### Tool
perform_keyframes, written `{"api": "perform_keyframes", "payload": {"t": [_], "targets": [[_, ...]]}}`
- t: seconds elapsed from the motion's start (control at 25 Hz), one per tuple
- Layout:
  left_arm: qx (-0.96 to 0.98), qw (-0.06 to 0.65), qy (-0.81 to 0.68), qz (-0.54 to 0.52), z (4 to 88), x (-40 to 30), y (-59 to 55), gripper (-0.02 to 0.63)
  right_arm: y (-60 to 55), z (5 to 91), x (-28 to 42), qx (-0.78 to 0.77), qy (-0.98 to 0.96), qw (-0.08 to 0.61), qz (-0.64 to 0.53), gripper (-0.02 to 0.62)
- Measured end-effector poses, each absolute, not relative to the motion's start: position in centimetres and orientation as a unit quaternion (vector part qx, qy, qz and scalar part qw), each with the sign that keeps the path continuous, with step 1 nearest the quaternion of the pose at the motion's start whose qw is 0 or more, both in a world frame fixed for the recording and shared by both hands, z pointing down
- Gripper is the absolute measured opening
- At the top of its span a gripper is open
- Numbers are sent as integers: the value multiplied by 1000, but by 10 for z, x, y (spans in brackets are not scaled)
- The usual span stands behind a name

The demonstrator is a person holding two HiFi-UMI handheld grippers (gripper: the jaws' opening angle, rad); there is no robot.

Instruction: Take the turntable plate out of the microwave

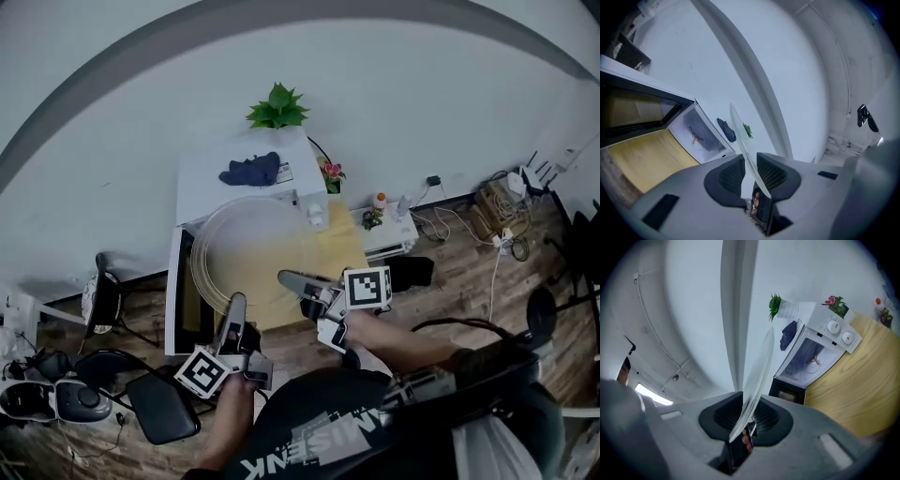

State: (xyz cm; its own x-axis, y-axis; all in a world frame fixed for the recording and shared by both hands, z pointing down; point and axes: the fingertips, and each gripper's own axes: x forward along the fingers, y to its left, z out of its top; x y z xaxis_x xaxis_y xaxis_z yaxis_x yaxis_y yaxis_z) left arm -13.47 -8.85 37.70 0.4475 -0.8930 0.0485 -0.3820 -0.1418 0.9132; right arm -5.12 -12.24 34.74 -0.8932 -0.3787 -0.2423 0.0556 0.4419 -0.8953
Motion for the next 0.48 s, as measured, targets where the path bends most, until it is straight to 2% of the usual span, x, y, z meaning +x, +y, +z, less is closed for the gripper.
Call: {"api": "perform_keyframes", "payload": {"t": [0.08,0.2,0.48], "targets": [[707,476,-441,-281,369,-135,-85,78,-117,338,-55,-88,823,218,-518,63],[707,477,-436,-287,364,-138,-76,77,-112,353,-53,-127,828,184,-515,63],[714,468,-442,-278,363,-140,-73,77,-109,356,-53,-141,828,173,-514,66]]}}
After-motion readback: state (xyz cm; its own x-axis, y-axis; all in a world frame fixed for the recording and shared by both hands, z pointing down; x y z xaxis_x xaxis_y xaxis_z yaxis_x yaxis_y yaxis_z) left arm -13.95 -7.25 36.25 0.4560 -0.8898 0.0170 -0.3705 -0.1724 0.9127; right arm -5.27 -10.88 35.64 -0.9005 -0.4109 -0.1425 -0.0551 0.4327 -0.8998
